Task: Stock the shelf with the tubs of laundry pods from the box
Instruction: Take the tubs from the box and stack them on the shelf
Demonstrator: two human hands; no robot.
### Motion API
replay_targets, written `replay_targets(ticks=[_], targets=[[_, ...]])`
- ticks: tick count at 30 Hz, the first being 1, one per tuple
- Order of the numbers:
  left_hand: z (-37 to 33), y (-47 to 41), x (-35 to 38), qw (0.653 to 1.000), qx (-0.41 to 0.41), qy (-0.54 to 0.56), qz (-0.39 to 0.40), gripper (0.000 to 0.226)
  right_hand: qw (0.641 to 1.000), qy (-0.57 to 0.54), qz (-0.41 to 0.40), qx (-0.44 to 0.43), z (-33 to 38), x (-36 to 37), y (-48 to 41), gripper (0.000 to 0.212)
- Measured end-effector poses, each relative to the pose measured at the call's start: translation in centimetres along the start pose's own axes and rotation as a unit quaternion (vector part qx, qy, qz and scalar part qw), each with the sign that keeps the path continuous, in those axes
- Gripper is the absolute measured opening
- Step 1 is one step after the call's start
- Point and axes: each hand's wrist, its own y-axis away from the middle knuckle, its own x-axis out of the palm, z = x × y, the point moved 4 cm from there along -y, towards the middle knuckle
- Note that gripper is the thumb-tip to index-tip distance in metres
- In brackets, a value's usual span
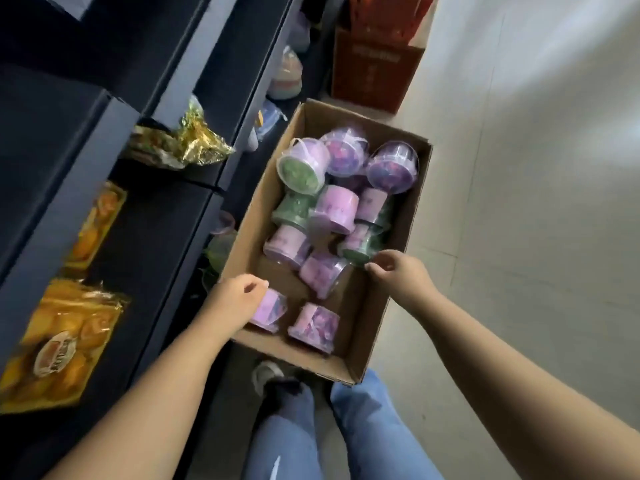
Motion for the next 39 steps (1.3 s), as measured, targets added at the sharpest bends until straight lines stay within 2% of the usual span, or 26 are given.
replay_targets(ticks=[6, 8, 11, 13, 16, 20, 23, 25, 27, 29, 31, 33, 36, 39], targets=[[4.1, -10.6, 6.8, 0.986, -0.124, 0.111, 0.016, 0.027, 0.989, -0.054, 0.088, 0.103, -3.7, 10.0, -8.9, 0.027], [4.7, -13.5, 8.5, 0.978, -0.150, 0.144, 0.013, 0.031, 0.980, -0.093, 0.088, 0.151, -4.8, 12.8, -11.1, 0.028], [6.2, -17.6, 10.8, 0.969, -0.184, 0.166, 0.000, 0.046, 0.954, -0.168, 0.076, 0.235, -6.8, 16.6, -13.5, 0.038], [6.7, -19.3, 11.9, 0.957, -0.206, 0.202, 0.011, 0.062, 0.931, -0.239, 0.083, 0.263, -7.6, 18.7, -14.1, 0.055], [6.5, -20.7, 13.4, 0.901, -0.263, 0.343, 0.044, 0.068, 0.902, -0.332, 0.046, 0.272, -8.0, 20.8, -14.5, 0.065], [5.7, -21.4, 14.4, 0.792, -0.283, 0.539, 0.049, 0.061, 0.879, -0.385, -0.039, 0.278, -8.1, 20.2, -14.4, 0.040], [5.7, -21.8, 14.1, 0.770, -0.276, 0.574, 0.027, 0.054, 0.887, -0.361, -0.069, 0.281, -8.4, 19.2, -14.1, 0.041], [5.7, -21.4, 13.8, 0.793, -0.261, 0.551, 0.019, 0.040, 0.891, -0.354, -0.067, 0.276, -8.6, 18.6, -13.6, 0.042], [6.2, -20.7, 13.4, 0.852, -0.226, 0.472, 0.011, 0.022, 0.906, -0.331, -0.069, 0.255, -8.5, 17.7, -13.0, 0.040], [6.9, -20.0, 12.6, 0.934, -0.146, 0.326, -0.014, 0.023, 0.930, -0.277, -0.086, 0.225, -8.4, 16.5, -12.4, 0.038], [6.9, -19.4, 11.6, 0.982, -0.032, 0.184, -0.027, 0.033, 0.953, -0.215, -0.096, 0.191, -8.2, 15.2, -11.9, 0.037], [6.9, -19.1, 11.1, 0.995, 0.035, 0.090, -0.020, 0.039, 0.970, -0.167, -0.079, 0.156, -8.0, 14.6, -11.8, 0.040], [7.2, -19.5, 11.1, 0.998, 0.050, 0.027, 0.014, 0.044, 0.989, -0.092, -0.023, 0.111, -8.0, 15.2, -12.7, 0.042], [6.7, -20.6, 11.1, 0.998, 0.050, -0.020, -0.016, 0.049, 0.990, -0.067, -0.027, 0.121, -8.7, 15.9, -13.7, 0.052]])
